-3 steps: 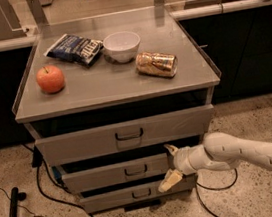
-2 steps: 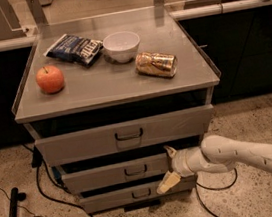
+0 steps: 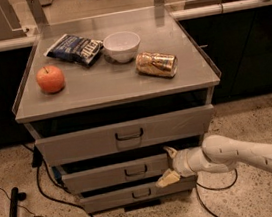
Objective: Open middle drawer
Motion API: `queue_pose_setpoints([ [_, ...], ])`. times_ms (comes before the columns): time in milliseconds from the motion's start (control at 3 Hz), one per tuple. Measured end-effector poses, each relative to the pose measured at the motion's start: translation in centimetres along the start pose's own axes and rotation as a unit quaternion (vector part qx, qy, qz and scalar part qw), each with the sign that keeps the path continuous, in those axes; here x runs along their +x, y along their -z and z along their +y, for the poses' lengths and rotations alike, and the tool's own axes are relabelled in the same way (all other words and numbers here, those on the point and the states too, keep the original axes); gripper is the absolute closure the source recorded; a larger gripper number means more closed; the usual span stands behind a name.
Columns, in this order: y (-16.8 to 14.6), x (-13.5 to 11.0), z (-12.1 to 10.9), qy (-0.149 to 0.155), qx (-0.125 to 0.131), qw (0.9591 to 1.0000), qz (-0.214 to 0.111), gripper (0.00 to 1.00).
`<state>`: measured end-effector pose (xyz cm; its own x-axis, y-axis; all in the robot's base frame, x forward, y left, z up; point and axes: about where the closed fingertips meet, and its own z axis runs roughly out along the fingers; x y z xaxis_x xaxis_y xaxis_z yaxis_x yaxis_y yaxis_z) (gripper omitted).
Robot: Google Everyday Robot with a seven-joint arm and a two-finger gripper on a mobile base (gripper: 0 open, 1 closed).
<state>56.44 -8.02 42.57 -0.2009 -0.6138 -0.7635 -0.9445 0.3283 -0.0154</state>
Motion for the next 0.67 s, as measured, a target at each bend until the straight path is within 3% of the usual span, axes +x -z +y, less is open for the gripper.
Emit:
queue_pose_setpoints([
  [667, 0.68, -0.57, -0.09, 0.0, 0.0, 1.0, 0.0, 0.72],
])
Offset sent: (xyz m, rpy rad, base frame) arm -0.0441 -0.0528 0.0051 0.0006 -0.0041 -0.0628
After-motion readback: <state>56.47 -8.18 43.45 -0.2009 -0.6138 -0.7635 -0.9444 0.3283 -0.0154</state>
